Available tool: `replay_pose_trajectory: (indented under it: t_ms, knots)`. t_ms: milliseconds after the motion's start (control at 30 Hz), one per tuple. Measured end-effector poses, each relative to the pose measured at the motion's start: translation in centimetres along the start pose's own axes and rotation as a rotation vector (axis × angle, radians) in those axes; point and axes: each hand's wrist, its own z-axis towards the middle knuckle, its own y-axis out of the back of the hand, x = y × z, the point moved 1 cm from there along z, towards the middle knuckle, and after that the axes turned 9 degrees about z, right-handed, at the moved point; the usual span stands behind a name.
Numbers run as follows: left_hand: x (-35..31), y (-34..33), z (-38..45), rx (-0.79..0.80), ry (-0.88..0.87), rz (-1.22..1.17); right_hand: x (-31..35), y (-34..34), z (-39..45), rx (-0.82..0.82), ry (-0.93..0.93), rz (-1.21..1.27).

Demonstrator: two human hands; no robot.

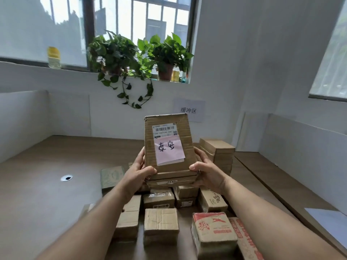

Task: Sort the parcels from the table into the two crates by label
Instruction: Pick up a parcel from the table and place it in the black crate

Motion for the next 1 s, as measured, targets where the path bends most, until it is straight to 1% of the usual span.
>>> replay_pose_trajectory:
  t_ms: [100,233,367,533,600,667,767,1000]
  knots:
    - [-0.6,-0.4,-1.5,-0.027,-0.017,0.058,-0.4,-0.1,0.0,0.005,0.024,0.032]
    - [-1.0,-0.3,-3.7,-0.114,-0.035,0.132,-1.1,-0.2,-0.2,0.072,0.024,0.067]
    - [-0.1,0.7,-6.9,-0.354,0.041,0.295,-1.9,-1.1,-0.1,0.140,0.002,0.112]
    - [2.0,2.3,-12.3,-0.540,0.151,0.610,-4.5,-3.0,0.3,0.273,-0.059,0.130]
    - [2.7,2.6,-14.6,-0.576,0.195,0.725,-5.7,-4.2,0.2,0.316,-0.077,0.132]
    - [3.2,2.9,-16.7,-0.591,0.237,0.790,-6.9,-5.4,-0.1,0.372,-0.099,0.102]
    - [3.6,3.1,-19.6,-0.611,0.276,0.825,-8.4,-7.0,-0.8,0.460,-0.132,0.059]
    - [2.7,4.7,-26.3,-0.701,0.305,0.934,-9.1,-12.9,-3.1,0.574,-0.168,0.052]
